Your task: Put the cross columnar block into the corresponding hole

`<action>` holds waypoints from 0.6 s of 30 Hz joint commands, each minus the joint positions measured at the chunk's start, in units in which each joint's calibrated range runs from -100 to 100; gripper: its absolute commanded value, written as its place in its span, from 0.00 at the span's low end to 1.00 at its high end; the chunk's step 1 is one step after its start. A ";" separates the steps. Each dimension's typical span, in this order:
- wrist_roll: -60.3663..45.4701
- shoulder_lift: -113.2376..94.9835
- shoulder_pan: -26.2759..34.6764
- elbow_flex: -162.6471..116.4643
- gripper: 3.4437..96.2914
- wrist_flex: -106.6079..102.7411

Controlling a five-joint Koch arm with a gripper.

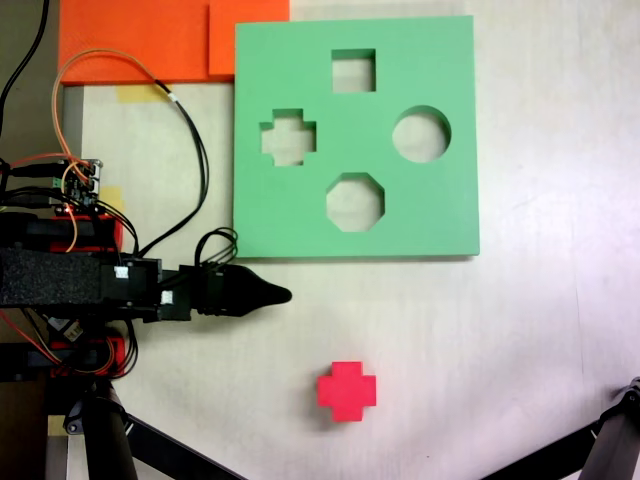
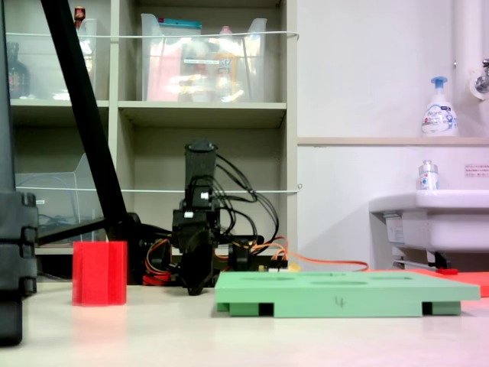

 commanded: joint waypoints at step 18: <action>30.28 -0.55 -6.40 4.70 0.48 -12.83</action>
